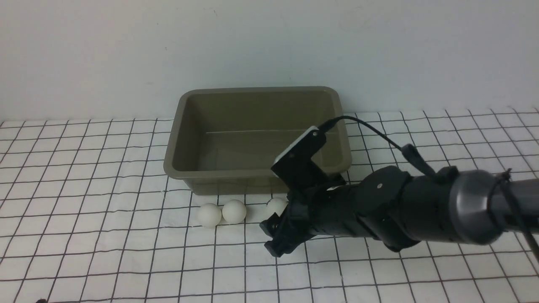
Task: Put the table tennis balls into the box on the white checkered tablecloth.
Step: 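Reach for and grasp a ping pong ball on the table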
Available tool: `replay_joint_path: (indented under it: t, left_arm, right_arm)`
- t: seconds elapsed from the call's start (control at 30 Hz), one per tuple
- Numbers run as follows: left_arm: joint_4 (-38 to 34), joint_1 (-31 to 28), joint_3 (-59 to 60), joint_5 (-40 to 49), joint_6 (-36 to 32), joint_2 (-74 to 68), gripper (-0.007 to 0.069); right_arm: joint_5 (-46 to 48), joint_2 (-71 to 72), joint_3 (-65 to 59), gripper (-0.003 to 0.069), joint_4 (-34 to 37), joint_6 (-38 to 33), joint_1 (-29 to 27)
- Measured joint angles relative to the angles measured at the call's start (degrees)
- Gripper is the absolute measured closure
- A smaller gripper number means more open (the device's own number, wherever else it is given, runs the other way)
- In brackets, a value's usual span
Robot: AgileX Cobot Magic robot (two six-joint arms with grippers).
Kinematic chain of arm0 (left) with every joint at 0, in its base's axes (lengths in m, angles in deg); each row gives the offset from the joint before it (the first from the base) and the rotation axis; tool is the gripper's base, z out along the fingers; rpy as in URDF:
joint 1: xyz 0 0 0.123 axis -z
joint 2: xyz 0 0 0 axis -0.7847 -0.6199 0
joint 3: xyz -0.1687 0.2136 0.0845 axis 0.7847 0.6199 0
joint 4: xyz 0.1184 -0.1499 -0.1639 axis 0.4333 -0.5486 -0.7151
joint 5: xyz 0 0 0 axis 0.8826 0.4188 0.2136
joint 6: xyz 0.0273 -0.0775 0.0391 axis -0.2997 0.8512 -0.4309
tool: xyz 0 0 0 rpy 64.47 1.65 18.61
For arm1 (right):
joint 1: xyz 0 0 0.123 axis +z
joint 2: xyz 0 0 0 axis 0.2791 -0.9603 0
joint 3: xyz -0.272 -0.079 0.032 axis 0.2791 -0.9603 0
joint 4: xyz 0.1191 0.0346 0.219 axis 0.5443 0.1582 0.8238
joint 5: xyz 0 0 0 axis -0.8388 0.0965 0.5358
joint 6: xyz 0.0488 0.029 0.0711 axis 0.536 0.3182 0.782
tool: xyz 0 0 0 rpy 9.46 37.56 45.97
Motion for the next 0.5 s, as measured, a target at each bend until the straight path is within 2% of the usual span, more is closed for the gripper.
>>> replay_joint_path:
  t: [0.5]
  left_arm:
    - [0.0,0.0,0.0,0.0,0.0,0.0,0.0052]
  right_arm:
    - [-4.0,-5.3,4.5,0.0137,0.6,-0.1,0.0]
